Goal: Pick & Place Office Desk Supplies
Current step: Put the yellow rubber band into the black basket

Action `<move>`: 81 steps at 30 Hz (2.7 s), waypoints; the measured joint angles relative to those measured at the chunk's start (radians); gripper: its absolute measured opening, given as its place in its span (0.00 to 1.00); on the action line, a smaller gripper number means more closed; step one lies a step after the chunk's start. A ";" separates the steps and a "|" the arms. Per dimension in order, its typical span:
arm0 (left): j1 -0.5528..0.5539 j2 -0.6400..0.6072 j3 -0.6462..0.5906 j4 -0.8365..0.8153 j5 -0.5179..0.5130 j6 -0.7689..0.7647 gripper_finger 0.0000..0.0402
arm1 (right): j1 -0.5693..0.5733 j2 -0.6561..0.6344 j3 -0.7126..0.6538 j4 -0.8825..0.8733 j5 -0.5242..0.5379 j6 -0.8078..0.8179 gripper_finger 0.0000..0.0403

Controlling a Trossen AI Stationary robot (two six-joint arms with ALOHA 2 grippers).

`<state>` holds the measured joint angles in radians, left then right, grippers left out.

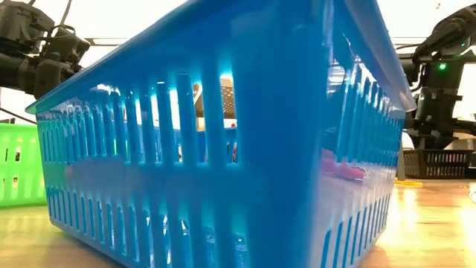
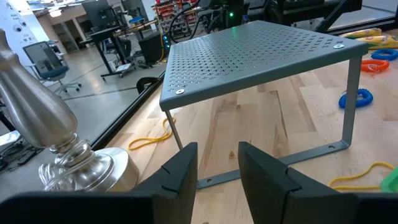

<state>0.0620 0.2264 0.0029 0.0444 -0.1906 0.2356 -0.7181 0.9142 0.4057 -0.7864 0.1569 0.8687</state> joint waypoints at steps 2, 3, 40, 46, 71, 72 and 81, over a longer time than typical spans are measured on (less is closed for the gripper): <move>0.000 0.000 0.000 0.000 0.000 0.000 0.29 | 0.000 0.000 0.000 0.000 0.000 -0.005 0.05; 0.000 0.000 0.000 0.000 0.000 0.000 0.29 | 0.000 0.000 0.000 0.000 0.000 -0.005 0.06; 0.000 0.000 0.000 0.000 0.000 0.000 0.29 | 0.000 -0.004 0.145 -0.124 0.087 -0.046 0.19; 0.000 0.000 0.000 0.000 0.000 0.000 0.29 | 0.000 -0.003 0.221 -0.150 0.133 -0.065 0.19; 0.000 0.000 0.000 0.000 0.000 0.000 0.29 | -0.006 0.094 0.322 0.155 0.072 -0.297 0.19; 0.000 0.000 0.000 0.000 0.000 0.000 0.29 | -0.008 0.115 0.332 0.158 0.070 -0.297 0.19; 0.000 0.000 0.000 0.000 0.000 0.000 0.29 | -0.073 0.384 0.459 0.158 -0.034 -0.348 0.19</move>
<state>0.0623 0.2260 0.0032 0.0441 -0.1909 0.2355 -0.7908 1.2981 0.8647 -0.6288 0.1227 0.5207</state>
